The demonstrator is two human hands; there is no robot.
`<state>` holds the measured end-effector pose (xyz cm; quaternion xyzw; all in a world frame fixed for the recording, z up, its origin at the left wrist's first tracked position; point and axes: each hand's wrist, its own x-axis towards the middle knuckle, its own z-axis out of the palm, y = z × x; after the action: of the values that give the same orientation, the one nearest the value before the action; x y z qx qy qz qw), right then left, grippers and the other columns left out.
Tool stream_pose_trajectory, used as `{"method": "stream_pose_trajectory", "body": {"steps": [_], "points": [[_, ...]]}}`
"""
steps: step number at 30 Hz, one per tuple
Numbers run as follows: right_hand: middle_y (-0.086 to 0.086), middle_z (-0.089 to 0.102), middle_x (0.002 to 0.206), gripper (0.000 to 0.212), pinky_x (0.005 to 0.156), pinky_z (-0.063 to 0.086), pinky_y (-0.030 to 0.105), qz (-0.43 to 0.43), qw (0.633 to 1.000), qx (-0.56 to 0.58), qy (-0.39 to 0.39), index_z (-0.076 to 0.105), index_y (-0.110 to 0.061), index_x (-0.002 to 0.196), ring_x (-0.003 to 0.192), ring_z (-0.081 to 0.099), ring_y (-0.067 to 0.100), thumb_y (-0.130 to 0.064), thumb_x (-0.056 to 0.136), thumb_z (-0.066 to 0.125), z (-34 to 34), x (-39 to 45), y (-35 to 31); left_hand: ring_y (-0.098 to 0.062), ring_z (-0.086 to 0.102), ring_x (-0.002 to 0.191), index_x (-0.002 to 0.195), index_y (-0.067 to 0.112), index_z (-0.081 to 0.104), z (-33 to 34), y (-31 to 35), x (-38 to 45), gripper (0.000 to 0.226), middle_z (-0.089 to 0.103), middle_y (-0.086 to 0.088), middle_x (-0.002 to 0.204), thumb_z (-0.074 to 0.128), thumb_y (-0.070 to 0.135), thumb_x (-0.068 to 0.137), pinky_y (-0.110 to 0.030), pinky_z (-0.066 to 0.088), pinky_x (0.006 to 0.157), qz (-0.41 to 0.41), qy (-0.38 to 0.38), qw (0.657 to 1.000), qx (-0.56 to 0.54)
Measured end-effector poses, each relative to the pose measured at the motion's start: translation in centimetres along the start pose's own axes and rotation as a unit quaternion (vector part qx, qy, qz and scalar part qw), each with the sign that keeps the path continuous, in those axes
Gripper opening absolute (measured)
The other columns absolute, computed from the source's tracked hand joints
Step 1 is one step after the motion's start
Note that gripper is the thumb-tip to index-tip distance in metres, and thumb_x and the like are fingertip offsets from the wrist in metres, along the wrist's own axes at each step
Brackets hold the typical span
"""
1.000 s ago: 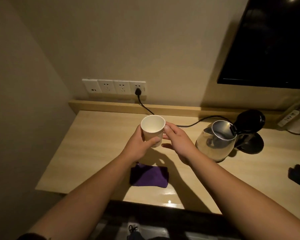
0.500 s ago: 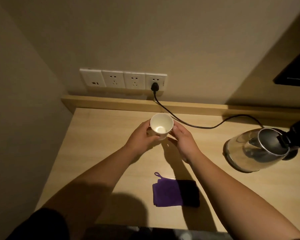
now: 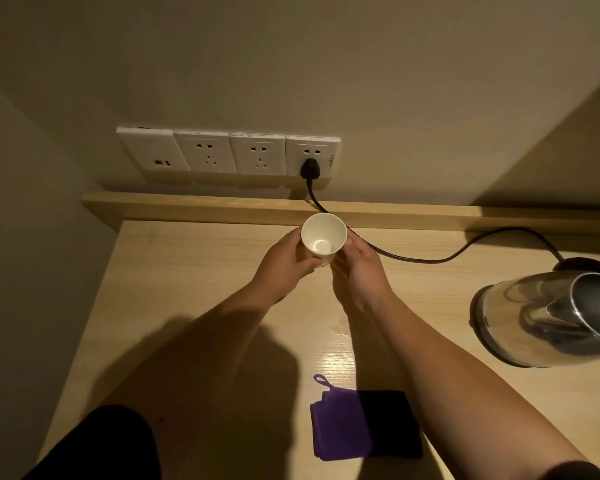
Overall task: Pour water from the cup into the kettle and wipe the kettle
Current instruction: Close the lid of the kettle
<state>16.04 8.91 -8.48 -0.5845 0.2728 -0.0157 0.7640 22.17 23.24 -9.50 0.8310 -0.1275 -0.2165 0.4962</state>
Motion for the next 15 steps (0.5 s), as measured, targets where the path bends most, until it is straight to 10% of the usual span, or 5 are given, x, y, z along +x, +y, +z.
{"method": "stream_pose_trajectory", "body": {"steps": [15], "points": [[-0.006,0.062,0.134,0.036,0.108,0.041,0.033,-0.010,0.993,-0.116,0.026,0.059,-0.031,0.135,0.125,0.053,0.011,-0.033,0.104,0.041,-1.1,1.0,0.9,-0.022,0.035,0.137,0.150,0.031,0.018,-0.8,-0.5,0.4,0.092,0.028,0.002,0.156,0.076,0.036,0.080,-0.037,0.038,0.104,-0.025,0.004,0.992,0.121]]}}
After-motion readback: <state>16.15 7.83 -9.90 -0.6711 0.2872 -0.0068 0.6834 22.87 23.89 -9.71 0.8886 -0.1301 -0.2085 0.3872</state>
